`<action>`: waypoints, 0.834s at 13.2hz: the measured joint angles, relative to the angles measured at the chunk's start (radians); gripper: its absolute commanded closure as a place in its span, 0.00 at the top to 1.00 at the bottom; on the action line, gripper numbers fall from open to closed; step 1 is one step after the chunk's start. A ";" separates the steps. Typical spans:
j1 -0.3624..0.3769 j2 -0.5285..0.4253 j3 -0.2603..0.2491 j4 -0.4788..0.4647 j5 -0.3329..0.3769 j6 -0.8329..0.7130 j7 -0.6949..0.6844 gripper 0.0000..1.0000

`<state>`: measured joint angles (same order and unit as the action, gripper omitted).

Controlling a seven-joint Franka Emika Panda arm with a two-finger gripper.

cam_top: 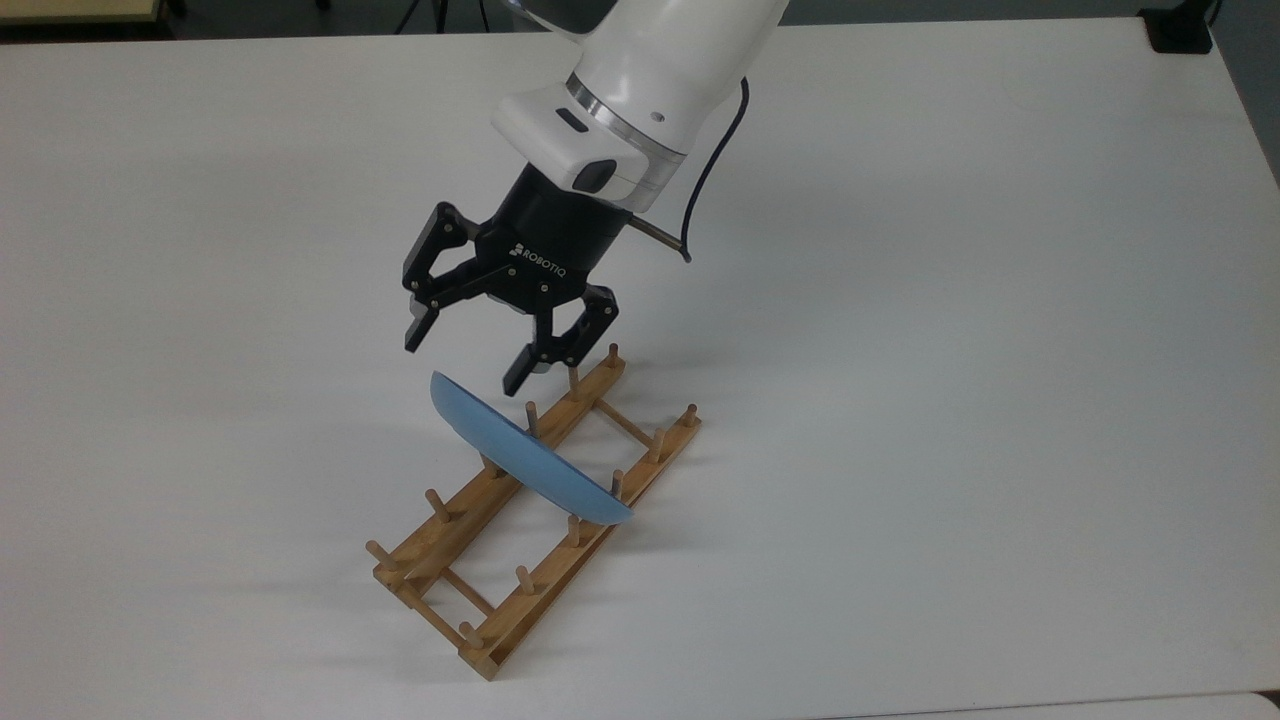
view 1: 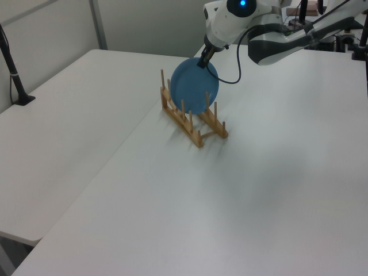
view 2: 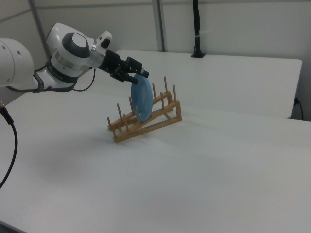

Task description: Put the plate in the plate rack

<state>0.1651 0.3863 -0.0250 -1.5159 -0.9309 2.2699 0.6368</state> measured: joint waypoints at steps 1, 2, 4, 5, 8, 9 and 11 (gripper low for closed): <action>0.002 -0.001 0.002 0.007 0.003 0.000 0.027 1.00; 0.004 -0.004 0.004 0.014 0.028 0.000 0.049 1.00; 0.010 -0.010 0.005 0.037 0.141 -0.012 0.060 1.00; 0.012 -0.015 0.006 0.051 0.206 -0.034 0.060 1.00; 0.027 -0.050 0.011 0.066 0.372 -0.122 0.038 1.00; 0.039 -0.076 0.012 0.066 0.465 -0.204 -0.014 1.00; 0.041 -0.116 0.013 0.066 0.611 -0.334 -0.133 1.00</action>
<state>0.2060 0.2701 -0.0123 -1.4500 -0.3196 1.9356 0.5036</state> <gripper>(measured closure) 0.000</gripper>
